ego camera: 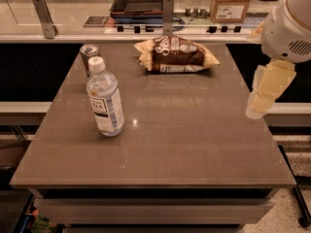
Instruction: Pick brown chip bag
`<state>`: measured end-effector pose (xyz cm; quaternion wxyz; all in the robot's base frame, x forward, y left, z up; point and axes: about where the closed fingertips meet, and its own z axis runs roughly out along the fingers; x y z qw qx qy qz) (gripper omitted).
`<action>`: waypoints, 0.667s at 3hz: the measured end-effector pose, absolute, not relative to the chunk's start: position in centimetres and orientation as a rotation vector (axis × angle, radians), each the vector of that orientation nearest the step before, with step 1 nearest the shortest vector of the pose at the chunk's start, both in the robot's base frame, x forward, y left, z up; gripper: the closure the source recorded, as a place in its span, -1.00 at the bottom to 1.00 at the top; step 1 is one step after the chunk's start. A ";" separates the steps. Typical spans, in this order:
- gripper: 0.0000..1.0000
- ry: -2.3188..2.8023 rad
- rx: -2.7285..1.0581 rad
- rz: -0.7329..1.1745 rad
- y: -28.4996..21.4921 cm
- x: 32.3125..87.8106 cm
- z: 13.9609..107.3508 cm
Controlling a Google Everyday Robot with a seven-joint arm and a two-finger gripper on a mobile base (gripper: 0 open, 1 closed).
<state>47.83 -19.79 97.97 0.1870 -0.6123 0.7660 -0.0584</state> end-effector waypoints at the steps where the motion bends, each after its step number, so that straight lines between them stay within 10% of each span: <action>1: -1.00 2.100 -1.733 -0.142 -17.8 52.2 95.8; 2: -1.00 2.020 -1.719 -0.109 -16.5 56.4 94.5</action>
Offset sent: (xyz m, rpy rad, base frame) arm 0.1420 0.0474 -0.0488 0.1651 -0.1326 0.1219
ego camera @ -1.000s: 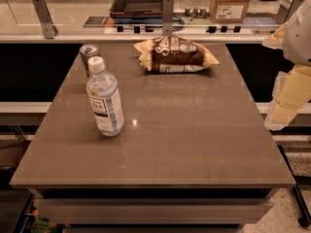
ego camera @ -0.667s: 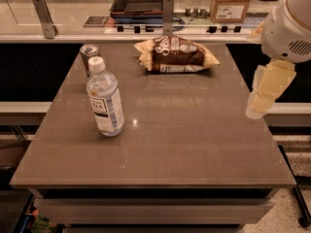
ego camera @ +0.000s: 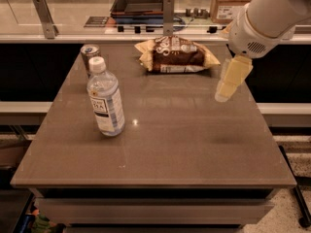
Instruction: Pick brown chip bag
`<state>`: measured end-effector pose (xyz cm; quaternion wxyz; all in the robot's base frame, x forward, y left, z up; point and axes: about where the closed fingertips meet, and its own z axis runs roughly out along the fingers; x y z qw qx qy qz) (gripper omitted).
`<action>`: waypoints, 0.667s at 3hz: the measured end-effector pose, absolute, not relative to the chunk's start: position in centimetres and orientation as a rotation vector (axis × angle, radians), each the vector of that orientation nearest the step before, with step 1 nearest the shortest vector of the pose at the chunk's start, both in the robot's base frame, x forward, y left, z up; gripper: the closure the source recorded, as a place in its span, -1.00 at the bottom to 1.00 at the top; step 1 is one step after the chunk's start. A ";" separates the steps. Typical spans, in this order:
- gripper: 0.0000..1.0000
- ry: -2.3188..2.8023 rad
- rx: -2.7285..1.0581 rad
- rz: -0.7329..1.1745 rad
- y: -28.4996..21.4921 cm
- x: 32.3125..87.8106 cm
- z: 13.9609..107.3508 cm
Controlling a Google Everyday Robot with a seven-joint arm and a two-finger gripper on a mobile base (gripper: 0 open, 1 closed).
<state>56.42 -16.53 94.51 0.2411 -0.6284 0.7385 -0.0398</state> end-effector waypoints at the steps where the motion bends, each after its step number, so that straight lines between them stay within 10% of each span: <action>1: -1.00 1.945 -1.670 -0.152 -17.1 60.6 94.6; 2: -1.00 1.898 -1.639 -0.165 -17.3 65.0 94.6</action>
Offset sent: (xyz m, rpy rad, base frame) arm 0.1431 -0.0128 0.0082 0.0936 -0.2145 0.0085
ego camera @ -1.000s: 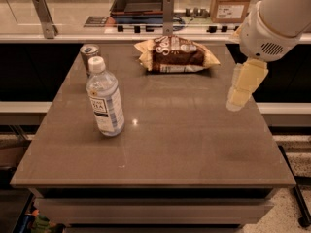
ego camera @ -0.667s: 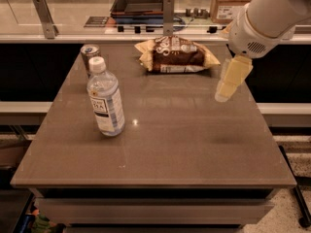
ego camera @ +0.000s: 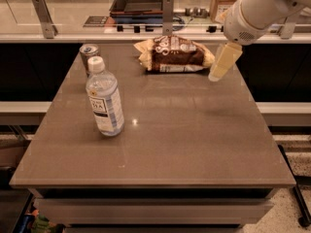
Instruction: Pick brown chip bag
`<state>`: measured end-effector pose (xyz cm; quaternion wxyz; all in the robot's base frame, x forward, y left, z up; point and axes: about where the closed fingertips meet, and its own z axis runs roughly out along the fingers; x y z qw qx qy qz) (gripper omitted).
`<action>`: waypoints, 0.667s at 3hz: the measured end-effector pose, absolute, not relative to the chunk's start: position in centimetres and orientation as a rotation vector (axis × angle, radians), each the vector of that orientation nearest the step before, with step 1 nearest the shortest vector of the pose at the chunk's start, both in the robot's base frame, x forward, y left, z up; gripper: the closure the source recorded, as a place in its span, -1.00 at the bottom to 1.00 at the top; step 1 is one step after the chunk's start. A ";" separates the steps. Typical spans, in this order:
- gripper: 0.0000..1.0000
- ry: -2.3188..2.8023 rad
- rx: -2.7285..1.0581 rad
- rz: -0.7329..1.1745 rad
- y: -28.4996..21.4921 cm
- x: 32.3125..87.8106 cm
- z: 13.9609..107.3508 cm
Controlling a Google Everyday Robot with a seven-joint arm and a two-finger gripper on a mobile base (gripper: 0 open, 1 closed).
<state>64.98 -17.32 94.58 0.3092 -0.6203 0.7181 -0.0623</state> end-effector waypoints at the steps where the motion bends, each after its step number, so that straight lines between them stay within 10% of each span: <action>1: -1.00 1.812 -1.630 -0.060 -14.8 71.7 93.0; 2: -1.00 1.812 -1.630 -0.060 -14.8 71.7 93.0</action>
Offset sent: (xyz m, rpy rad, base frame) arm 0.0928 0.0341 -0.0198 0.1220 -0.0123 0.0937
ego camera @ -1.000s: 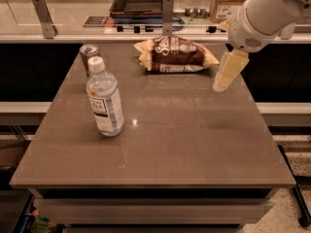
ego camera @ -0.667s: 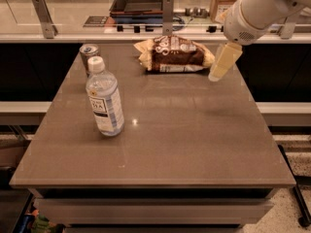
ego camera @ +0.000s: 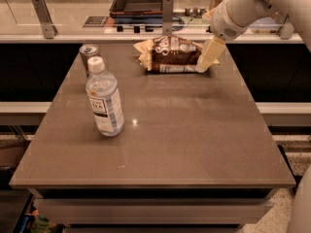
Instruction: Pick brown chip bag
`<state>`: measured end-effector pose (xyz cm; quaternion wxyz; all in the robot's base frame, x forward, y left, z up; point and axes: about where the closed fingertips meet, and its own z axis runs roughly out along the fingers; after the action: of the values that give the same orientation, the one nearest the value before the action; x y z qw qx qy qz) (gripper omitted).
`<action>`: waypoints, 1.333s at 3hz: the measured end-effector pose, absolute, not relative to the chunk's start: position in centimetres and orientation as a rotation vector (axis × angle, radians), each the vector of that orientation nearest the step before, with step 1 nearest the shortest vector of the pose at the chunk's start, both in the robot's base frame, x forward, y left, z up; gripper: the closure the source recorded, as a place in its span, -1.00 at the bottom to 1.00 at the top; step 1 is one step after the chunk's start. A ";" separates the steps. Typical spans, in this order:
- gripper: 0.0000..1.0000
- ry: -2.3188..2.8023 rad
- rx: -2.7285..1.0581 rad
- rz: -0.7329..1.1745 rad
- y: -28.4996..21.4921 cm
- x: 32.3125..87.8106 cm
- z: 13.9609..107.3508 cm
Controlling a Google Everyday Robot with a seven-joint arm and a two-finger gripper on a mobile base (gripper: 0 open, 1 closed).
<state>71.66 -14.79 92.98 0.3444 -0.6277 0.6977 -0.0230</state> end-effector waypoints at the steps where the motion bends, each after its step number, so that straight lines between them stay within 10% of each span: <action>1: -1.00 1.833 -1.685 -0.125 -13.4 72.4 92.1; 4: -1.00 1.776 -1.786 -0.173 -5.6 77.6 89.4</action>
Offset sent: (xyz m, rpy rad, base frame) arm 0.0562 0.0779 -0.0268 -0.2074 -0.0072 0.0304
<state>77.57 -5.59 89.39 0.3036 -0.6741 0.6702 -0.0652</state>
